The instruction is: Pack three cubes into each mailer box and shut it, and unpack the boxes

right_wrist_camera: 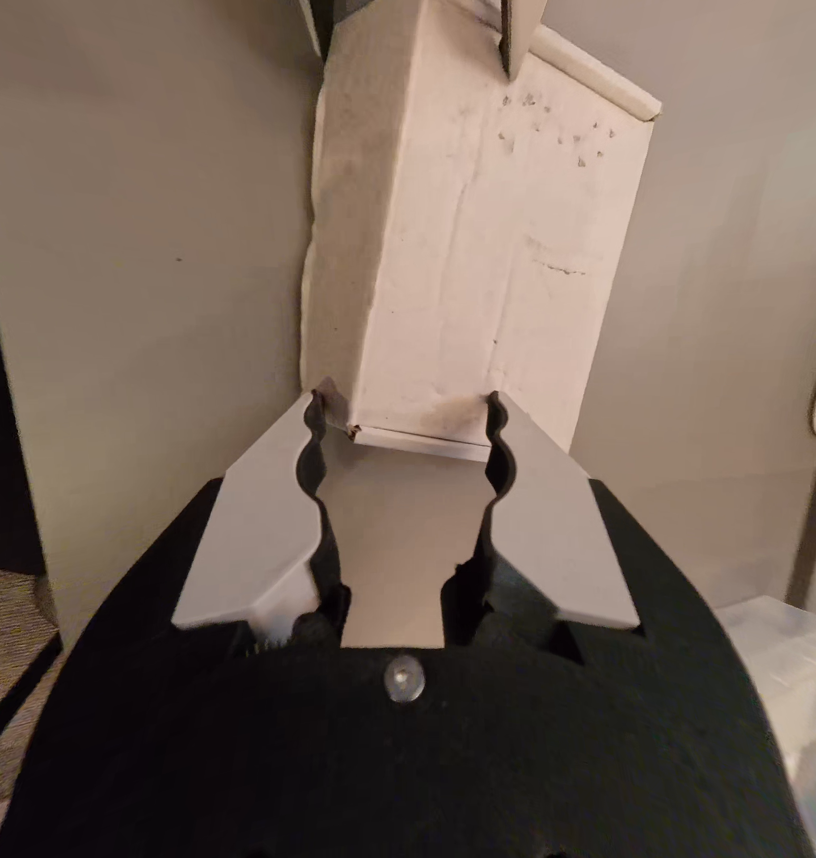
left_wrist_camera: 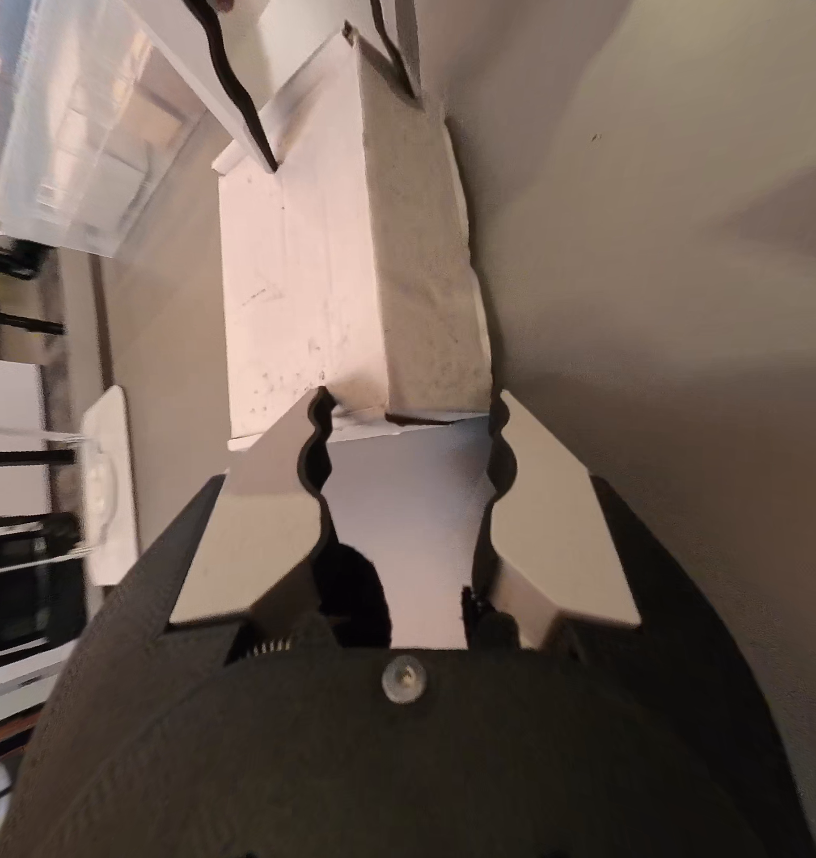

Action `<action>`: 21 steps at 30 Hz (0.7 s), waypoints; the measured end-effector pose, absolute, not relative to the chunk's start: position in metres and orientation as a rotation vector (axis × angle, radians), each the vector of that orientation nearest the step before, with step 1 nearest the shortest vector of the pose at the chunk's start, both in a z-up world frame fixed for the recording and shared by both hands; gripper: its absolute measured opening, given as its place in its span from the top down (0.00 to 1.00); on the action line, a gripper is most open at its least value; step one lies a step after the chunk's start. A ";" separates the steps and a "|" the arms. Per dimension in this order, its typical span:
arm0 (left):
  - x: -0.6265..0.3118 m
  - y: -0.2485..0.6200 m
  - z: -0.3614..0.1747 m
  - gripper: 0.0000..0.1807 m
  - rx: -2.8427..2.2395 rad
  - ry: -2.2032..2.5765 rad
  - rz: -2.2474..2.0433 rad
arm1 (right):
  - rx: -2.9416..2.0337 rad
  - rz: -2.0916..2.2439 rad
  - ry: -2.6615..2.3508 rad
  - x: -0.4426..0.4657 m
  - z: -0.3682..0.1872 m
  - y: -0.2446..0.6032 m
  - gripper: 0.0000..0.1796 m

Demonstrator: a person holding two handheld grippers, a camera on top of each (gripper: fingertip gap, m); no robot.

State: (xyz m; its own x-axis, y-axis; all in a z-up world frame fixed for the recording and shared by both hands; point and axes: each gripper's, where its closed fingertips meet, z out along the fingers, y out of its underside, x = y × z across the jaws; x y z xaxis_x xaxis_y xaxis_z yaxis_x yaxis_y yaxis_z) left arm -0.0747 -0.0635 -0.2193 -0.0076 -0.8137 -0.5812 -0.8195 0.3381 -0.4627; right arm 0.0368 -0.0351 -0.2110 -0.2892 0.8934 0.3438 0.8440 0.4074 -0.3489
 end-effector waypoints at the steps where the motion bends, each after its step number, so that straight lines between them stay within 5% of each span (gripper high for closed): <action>1: -0.075 -0.062 -0.219 0.63 -1.440 1.790 0.049 | -1.472 0.112 -2.175 0.037 -0.211 -0.034 0.63; 7: -0.074 -0.065 -0.216 0.67 -1.470 1.796 -0.021 | -1.430 0.063 -2.171 0.037 -0.212 -0.035 0.62; 10: -0.071 -0.066 -0.213 0.68 -1.499 1.764 -0.087 | -1.392 0.043 -2.176 0.040 -0.219 -0.039 0.48; 13: -0.069 -0.062 -0.212 0.69 -1.473 1.726 -0.061 | -1.352 -0.026 -2.072 0.037 -0.218 -0.029 0.57; 21: -0.068 -0.054 -0.213 0.75 -1.416 1.691 0.088 | -1.307 -0.125 -2.031 0.037 -0.218 -0.022 0.63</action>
State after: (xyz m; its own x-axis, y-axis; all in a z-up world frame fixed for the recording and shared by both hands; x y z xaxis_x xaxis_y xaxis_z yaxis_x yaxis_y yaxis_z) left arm -0.0681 -0.0541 -0.2125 0.0617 -0.7514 -0.6570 -0.8154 0.3416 -0.4673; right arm 0.0372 -0.0216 -0.2184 -0.2383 0.7600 0.6046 0.8282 0.4842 -0.2822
